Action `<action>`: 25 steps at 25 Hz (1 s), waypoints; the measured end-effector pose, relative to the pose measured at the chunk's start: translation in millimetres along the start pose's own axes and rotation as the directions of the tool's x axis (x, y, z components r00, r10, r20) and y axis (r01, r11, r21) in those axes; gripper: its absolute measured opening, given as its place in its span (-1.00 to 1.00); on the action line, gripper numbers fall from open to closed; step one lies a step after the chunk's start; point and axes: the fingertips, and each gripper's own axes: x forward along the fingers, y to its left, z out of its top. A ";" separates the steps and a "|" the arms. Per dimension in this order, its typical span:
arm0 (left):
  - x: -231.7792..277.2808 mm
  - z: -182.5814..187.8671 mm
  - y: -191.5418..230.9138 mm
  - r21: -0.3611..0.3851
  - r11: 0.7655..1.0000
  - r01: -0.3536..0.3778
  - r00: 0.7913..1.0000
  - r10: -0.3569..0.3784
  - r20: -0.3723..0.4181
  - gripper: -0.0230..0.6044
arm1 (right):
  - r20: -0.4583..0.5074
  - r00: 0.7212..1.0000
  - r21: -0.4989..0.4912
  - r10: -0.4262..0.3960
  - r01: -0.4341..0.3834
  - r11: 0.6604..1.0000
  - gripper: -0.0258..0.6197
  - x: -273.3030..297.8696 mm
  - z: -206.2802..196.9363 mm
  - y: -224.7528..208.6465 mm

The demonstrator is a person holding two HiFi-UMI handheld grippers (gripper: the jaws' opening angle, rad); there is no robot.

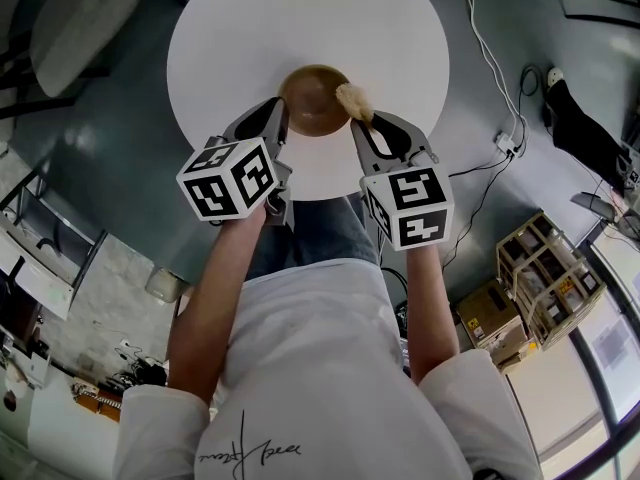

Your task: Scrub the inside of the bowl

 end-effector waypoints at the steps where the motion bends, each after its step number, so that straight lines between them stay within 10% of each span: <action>1: 0.1 -0.2 -0.2 -0.001 1.000 0.001 1.000 -0.001 0.001 -0.89 | -0.003 1.000 0.000 0.001 -0.001 1.000 -0.65 -0.2 -1.4 1.2; 25: 0.2 4.5 0.8 -0.006 1.000 -0.003 1.000 0.003 0.017 -0.89 | -0.025 0.999 -0.016 0.041 -0.041 0.999 -0.65 3.4 -11.1 26.0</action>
